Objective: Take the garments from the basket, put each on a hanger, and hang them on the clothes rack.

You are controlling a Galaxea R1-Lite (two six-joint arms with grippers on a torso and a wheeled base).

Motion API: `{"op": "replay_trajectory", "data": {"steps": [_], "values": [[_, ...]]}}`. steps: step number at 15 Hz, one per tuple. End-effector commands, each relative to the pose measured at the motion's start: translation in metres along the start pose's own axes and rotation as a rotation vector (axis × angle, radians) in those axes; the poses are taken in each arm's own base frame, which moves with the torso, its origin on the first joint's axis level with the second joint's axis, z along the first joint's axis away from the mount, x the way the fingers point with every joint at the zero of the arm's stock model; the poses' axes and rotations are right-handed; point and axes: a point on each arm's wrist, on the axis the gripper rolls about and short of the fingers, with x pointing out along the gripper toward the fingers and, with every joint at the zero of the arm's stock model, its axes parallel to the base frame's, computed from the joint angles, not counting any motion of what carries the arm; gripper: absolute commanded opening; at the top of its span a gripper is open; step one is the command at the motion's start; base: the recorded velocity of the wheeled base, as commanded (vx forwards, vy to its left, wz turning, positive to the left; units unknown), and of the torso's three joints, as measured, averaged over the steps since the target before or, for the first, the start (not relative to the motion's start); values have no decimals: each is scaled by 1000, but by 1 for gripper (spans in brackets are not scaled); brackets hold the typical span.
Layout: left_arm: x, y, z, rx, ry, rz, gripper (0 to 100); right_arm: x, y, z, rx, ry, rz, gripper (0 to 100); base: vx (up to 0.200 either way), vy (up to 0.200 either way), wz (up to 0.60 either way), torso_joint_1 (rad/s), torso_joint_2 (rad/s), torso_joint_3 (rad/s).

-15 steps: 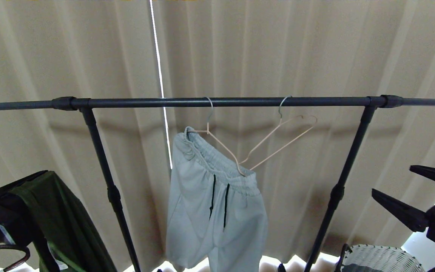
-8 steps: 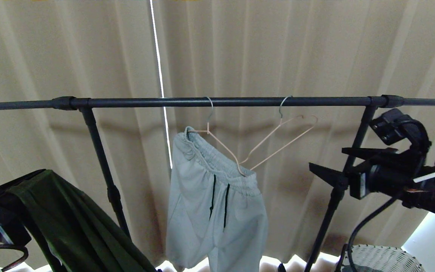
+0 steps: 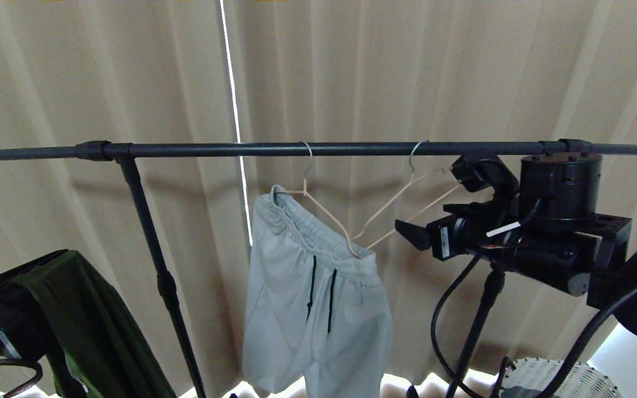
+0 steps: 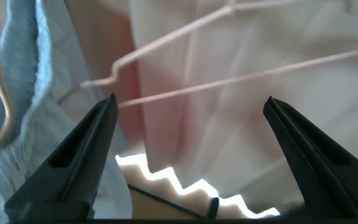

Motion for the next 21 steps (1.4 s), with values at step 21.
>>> {"op": "replay_trajectory", "data": {"steps": [21], "values": [[0,0,-1,0,4,-1,0,62,26,-8,-30,60,-158,100,0,0,0,0,0,0]]}}
